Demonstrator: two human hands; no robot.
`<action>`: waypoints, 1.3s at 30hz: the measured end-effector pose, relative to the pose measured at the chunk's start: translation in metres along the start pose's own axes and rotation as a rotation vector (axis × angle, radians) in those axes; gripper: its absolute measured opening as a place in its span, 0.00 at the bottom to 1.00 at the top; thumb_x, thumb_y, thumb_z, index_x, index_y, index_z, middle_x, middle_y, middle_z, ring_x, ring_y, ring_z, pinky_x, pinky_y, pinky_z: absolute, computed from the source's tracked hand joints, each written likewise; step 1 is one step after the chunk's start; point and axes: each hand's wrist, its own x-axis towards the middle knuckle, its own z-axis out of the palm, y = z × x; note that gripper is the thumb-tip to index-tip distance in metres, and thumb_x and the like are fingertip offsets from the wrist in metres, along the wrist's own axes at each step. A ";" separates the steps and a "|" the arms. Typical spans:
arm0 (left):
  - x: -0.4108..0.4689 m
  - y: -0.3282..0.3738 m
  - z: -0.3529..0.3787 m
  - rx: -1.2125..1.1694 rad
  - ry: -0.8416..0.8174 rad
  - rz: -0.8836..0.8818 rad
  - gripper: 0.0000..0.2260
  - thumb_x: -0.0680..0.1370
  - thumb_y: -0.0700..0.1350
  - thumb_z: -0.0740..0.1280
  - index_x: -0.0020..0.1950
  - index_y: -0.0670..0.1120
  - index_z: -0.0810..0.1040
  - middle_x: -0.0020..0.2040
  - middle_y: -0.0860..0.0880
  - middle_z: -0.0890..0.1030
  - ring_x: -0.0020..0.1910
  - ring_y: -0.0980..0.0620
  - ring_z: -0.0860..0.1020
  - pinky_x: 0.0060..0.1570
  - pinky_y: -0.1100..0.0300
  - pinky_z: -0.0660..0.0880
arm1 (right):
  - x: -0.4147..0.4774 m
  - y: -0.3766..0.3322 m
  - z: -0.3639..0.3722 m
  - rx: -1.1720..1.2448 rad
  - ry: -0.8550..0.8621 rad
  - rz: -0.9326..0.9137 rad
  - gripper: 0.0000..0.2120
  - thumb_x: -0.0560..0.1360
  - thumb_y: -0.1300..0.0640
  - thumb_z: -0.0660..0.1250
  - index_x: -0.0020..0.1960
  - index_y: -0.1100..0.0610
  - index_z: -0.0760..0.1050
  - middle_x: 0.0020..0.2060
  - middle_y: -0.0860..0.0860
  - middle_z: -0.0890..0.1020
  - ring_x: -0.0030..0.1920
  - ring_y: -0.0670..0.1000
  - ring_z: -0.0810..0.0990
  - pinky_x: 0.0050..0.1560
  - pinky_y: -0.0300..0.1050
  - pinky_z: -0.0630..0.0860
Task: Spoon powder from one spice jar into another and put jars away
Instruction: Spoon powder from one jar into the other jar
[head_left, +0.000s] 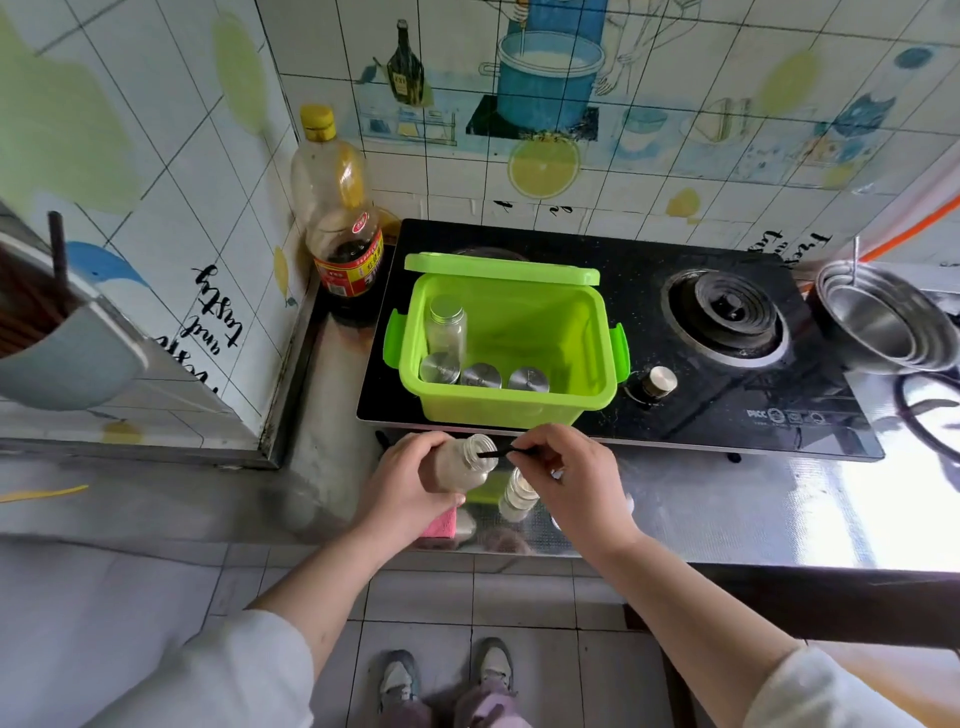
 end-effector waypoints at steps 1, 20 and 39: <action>0.001 -0.001 0.001 -0.004 -0.003 -0.003 0.27 0.63 0.41 0.79 0.60 0.51 0.77 0.56 0.56 0.77 0.57 0.54 0.75 0.59 0.54 0.72 | 0.001 0.001 0.002 0.011 0.006 0.034 0.05 0.70 0.62 0.75 0.45 0.57 0.81 0.35 0.42 0.80 0.38 0.42 0.78 0.38 0.26 0.70; 0.002 -0.010 0.009 -0.100 -0.037 -0.066 0.28 0.63 0.38 0.78 0.57 0.59 0.76 0.55 0.60 0.79 0.57 0.56 0.77 0.60 0.53 0.74 | 0.008 -0.006 0.000 0.768 -0.061 0.665 0.05 0.77 0.68 0.65 0.46 0.61 0.78 0.34 0.54 0.84 0.31 0.48 0.82 0.33 0.37 0.77; 0.005 -0.010 0.007 -0.090 -0.061 -0.111 0.28 0.64 0.36 0.78 0.61 0.54 0.77 0.56 0.54 0.79 0.56 0.53 0.75 0.57 0.58 0.72 | 0.007 0.005 -0.009 0.842 0.027 0.705 0.05 0.78 0.67 0.63 0.49 0.62 0.77 0.35 0.56 0.83 0.33 0.49 0.82 0.35 0.38 0.78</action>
